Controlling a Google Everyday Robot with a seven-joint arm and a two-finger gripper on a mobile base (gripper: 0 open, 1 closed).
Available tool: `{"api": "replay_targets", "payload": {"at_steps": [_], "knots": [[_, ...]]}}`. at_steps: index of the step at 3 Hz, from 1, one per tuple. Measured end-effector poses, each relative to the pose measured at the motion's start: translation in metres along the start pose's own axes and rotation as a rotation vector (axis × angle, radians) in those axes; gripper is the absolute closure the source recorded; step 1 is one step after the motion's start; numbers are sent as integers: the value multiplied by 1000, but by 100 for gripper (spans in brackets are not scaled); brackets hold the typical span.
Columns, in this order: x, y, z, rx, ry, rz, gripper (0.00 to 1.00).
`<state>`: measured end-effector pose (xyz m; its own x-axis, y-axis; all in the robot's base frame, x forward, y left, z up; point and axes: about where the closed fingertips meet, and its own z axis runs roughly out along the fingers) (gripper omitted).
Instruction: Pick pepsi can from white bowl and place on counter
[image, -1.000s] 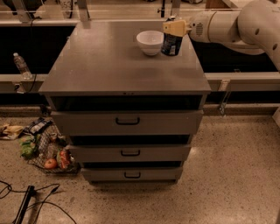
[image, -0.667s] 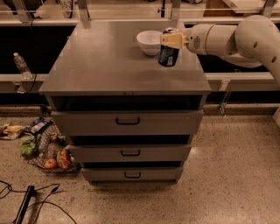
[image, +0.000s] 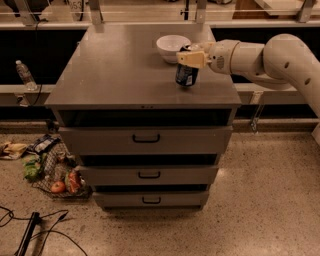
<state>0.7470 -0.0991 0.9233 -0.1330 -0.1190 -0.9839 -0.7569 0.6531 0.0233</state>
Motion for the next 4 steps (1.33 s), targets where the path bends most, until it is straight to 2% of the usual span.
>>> {"api": "replay_targets", "payload": {"at_steps": [1, 2, 3, 4], "knots": [[8, 3, 2, -1, 1, -24, 5], [11, -1, -4, 0, -5, -58, 0], [2, -19, -34, -3, -23, -88, 0], [-12, -39, -85, 89, -18, -112, 0]]}}
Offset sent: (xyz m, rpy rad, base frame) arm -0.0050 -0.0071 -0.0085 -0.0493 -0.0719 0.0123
